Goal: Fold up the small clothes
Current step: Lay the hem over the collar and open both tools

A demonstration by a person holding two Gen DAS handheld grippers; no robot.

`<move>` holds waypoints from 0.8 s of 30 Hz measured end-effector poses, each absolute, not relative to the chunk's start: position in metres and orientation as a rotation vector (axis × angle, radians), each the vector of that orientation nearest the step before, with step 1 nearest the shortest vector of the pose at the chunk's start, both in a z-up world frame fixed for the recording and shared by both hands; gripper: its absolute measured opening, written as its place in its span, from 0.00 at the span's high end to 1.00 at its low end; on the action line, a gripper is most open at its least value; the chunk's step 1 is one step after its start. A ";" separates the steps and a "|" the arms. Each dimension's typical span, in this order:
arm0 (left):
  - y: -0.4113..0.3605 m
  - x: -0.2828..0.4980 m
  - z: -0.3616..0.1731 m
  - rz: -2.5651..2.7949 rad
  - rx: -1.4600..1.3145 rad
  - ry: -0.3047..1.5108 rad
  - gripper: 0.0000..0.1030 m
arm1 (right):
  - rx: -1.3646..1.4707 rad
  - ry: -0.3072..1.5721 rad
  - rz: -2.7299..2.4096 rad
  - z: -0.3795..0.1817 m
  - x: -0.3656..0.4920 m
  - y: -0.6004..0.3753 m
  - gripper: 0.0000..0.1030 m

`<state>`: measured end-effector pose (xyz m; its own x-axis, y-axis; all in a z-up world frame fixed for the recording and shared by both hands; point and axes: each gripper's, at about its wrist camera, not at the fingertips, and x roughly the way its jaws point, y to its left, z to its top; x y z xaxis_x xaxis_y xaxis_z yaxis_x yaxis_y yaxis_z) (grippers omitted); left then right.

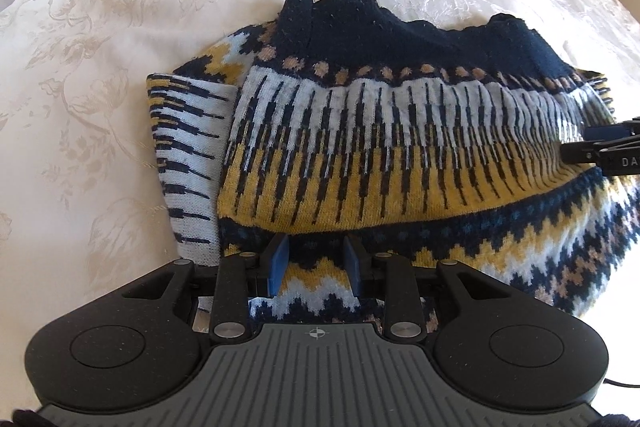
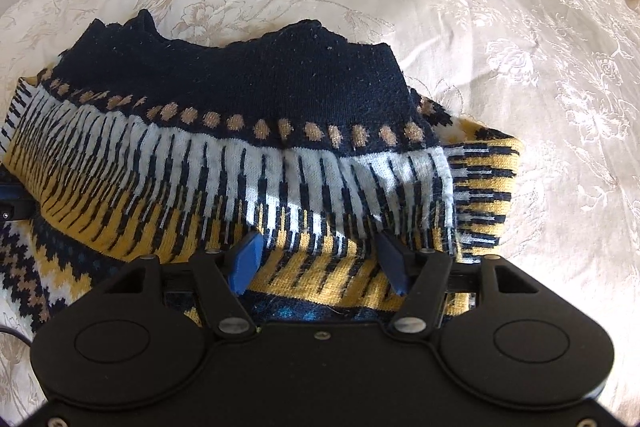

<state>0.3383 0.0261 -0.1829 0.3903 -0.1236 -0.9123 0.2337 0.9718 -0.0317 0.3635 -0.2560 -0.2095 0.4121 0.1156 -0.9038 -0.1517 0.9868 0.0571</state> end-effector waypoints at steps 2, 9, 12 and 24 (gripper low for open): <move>0.027 0.338 -0.183 -0.222 0.102 1.151 0.71 | -0.046 1.129 0.177 -0.207 0.362 -0.259 0.37; 0.025 0.340 -0.183 -0.207 0.103 1.163 0.71 | -0.061 1.125 0.162 -0.203 0.362 -0.270 0.38; 0.023 0.340 -0.184 -0.201 0.110 1.164 0.71 | -0.052 1.125 0.162 -0.202 0.362 -0.270 0.37; 0.004 0.310 -0.147 -0.183 0.046 1.095 0.71 | 0.075 1.007 0.196 -0.170 0.299 -0.293 0.25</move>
<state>0.3099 0.0041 -0.1467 0.4446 -0.1247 -0.8870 0.1702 0.9840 -0.0530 0.2988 -0.2934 -0.1704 0.5185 0.1982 -0.8318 -0.1290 0.9798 0.1530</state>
